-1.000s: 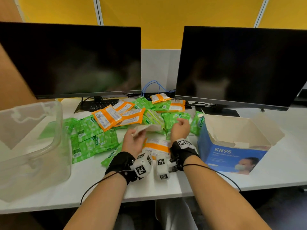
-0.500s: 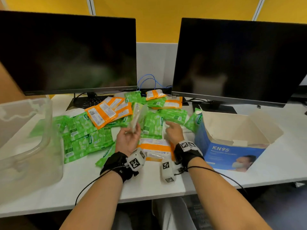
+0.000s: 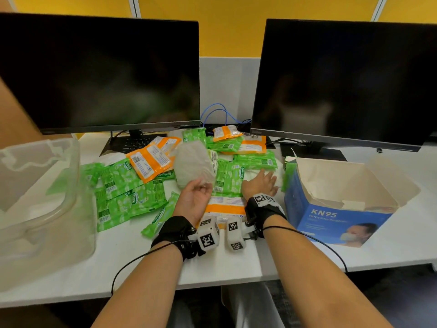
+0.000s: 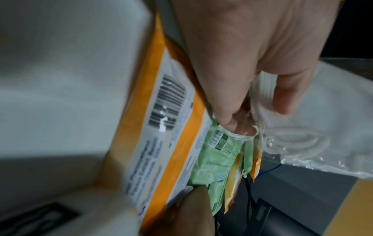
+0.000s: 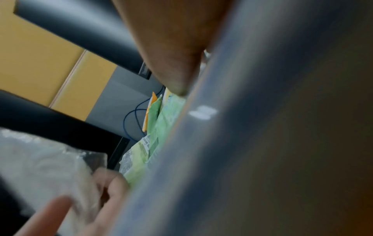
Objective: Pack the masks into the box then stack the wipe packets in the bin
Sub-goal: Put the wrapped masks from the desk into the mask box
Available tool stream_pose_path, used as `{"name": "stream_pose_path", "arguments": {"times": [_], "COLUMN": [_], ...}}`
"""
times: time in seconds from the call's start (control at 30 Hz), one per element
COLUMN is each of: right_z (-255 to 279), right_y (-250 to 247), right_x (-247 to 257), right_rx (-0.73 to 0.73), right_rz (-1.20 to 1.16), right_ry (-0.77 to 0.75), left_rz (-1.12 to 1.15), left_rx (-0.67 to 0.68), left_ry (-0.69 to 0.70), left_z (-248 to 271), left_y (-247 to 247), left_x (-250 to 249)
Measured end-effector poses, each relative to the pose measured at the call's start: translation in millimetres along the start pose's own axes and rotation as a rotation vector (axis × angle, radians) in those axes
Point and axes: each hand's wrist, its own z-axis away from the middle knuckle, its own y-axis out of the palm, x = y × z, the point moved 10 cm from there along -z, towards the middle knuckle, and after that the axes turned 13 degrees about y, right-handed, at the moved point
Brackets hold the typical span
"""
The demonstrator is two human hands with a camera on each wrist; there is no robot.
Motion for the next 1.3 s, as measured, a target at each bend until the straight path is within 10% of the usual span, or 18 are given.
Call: {"name": "stream_pose_path", "arguments": {"times": [1.3], "right_z": [-4], "right_y": [-15], "right_x": [27], "right_rx": [-0.021], "right_rz": [0.41], "right_ry": [-0.249], "left_rz": [-0.101], "left_rx": [0.079], "left_ry": [-0.061], "left_z": [-2], "left_y": [-1], "left_x": [10]}}
